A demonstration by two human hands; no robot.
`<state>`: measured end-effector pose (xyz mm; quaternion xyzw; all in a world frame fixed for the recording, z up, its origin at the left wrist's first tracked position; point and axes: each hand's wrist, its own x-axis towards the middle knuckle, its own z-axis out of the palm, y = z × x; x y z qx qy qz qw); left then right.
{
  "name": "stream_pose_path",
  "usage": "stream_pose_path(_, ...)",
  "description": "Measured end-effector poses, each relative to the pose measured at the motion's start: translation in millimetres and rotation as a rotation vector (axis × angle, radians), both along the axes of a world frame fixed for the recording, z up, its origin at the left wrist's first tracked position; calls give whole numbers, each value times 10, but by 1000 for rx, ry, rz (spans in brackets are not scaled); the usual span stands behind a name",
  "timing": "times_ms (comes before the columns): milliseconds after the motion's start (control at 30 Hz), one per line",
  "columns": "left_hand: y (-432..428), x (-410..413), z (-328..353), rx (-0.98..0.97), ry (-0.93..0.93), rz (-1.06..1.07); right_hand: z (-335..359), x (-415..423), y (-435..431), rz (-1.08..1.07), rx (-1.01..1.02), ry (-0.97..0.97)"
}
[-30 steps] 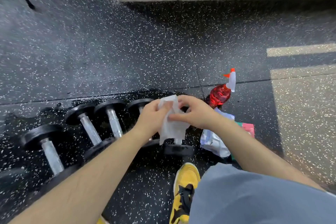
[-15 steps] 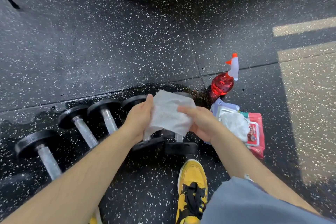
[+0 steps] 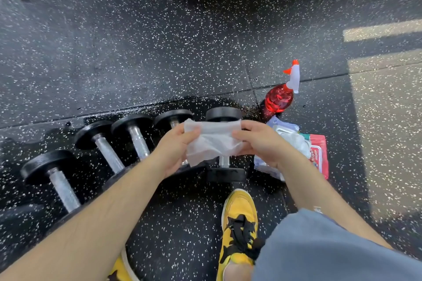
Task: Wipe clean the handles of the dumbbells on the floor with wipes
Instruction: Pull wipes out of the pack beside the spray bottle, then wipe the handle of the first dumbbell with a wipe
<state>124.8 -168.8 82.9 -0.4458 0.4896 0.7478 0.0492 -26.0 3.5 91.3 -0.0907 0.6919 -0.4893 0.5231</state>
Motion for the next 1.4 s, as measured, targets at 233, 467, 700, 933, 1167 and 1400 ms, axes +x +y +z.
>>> stream_pose_path(233,64,0,31,-256,69,-45,51,0,92,-125,-9,63)
stream_pose_path(467,116,35,137,-383,79,-100,106,83,78,-67,-35,143)
stream_pose_path(700,71,95,68,-191,85,-73,62,81,161,-71,-48,220)
stream_pose_path(933,228,91,-21,-432,-49,-76,14,275,233,-222,18,294)
stream_pose_path(1167,326,43,-44,-179,9,7,-34,260,313,-197,23,242)
stream_pose_path(1400,538,-91,-202,-314,93,-241,-322,488,137,-65,160,481)
